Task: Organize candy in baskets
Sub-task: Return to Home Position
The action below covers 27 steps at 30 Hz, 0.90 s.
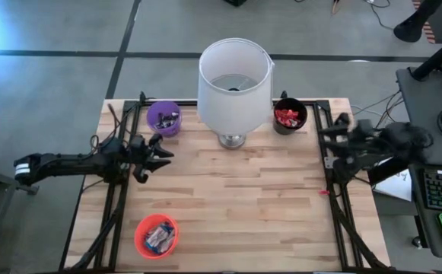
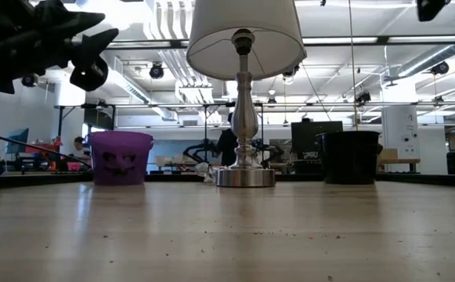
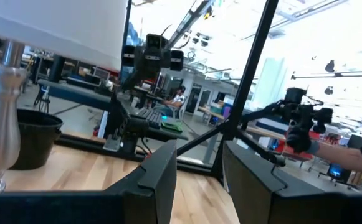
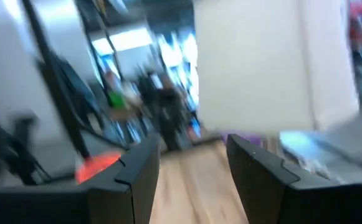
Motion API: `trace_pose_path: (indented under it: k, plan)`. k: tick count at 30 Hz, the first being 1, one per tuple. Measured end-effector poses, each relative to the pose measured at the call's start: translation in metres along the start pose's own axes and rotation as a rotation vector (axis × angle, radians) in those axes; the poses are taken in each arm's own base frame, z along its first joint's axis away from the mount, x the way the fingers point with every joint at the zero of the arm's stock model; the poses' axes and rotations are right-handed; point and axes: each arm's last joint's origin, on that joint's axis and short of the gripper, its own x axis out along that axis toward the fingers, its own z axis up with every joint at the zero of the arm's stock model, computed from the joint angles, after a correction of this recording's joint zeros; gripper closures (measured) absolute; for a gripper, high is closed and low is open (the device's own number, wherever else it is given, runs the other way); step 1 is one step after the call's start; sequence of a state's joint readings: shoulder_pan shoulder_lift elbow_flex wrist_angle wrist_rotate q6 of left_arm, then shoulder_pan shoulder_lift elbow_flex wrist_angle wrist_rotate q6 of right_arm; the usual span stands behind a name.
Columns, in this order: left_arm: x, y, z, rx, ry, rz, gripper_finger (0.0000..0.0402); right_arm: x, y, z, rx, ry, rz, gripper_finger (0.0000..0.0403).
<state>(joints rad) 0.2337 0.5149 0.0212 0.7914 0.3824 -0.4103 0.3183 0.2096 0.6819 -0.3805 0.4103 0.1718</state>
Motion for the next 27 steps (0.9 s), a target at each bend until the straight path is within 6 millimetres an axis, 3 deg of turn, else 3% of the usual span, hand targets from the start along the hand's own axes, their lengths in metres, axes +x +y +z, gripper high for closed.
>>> trace_pose_path:
  k: [2, 7, 11, 20, 27]
  plan:
    - [-0.001, -0.001, 0.001, 0.003, -0.009, -0.001, 0.0287, -0.009, -0.003, -0.003, 0.0, -0.079, 0.044, 0.0225]
    - [-0.001, -0.002, 0.003, 0.001, -0.023, -0.002, 0.0287, -0.013, -0.009, -0.032, 0.002, -0.145, 0.087, 0.0225]
    - [-0.002, -0.002, 0.003, -0.007, -0.03, -0.002, 0.0287, -0.003, -0.007, -0.05, -0.033, -0.116, 0.117, 0.0225]
    - [-0.003, -0.003, 0.005, -0.006, -0.037, -0.006, 0.0287, 0.008, -0.003, -0.065, -0.056, -0.114, 0.162, 0.0225]
    - [-0.003, -0.003, 0.004, -0.009, -0.032, -0.006, 0.0287, 0.017, -0.004, -0.093, -0.064, -0.065, 0.167, 0.0225]
